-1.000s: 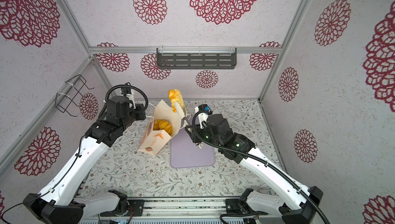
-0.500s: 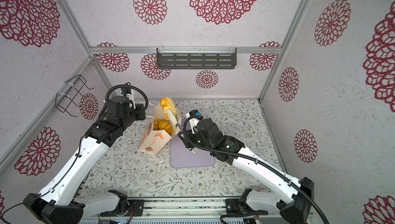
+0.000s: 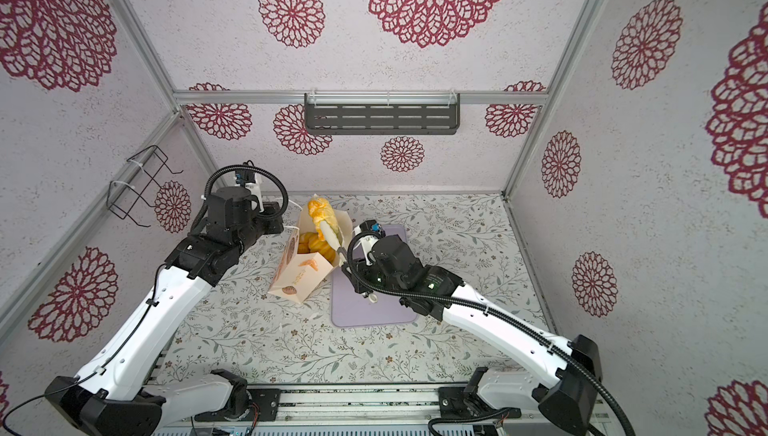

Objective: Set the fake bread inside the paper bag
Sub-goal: 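Carry the crusty roll with the tongs over the paper bag opening, then lower the roll into the bag and open the tongs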

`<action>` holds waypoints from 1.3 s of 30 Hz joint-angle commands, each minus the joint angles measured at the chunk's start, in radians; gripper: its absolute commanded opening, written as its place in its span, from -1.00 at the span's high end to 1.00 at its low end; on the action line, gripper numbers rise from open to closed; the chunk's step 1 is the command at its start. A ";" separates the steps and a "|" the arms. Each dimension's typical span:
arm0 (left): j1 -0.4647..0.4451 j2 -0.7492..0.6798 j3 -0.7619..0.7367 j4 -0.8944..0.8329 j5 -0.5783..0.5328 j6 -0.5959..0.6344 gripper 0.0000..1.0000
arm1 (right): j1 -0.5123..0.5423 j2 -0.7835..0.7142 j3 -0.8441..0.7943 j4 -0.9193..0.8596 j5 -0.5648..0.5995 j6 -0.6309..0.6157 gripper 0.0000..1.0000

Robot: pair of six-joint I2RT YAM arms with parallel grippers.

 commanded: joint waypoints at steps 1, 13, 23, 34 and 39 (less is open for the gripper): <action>0.008 -0.005 -0.011 0.017 -0.006 0.007 1.00 | 0.014 0.000 0.028 0.054 0.035 -0.010 1.00; 0.009 0.000 -0.013 0.016 -0.032 0.016 1.00 | 0.040 0.024 0.051 -0.007 0.089 -0.027 0.58; 0.008 0.008 -0.014 0.016 -0.031 0.012 1.00 | 0.041 0.023 0.079 0.015 0.106 -0.028 0.05; 0.008 0.020 -0.014 0.011 -0.065 -0.018 1.00 | 0.040 -0.012 0.115 0.040 0.153 -0.044 0.02; 0.008 0.032 -0.011 0.004 -0.127 -0.045 1.00 | 0.038 -0.053 0.143 0.010 0.210 -0.080 0.02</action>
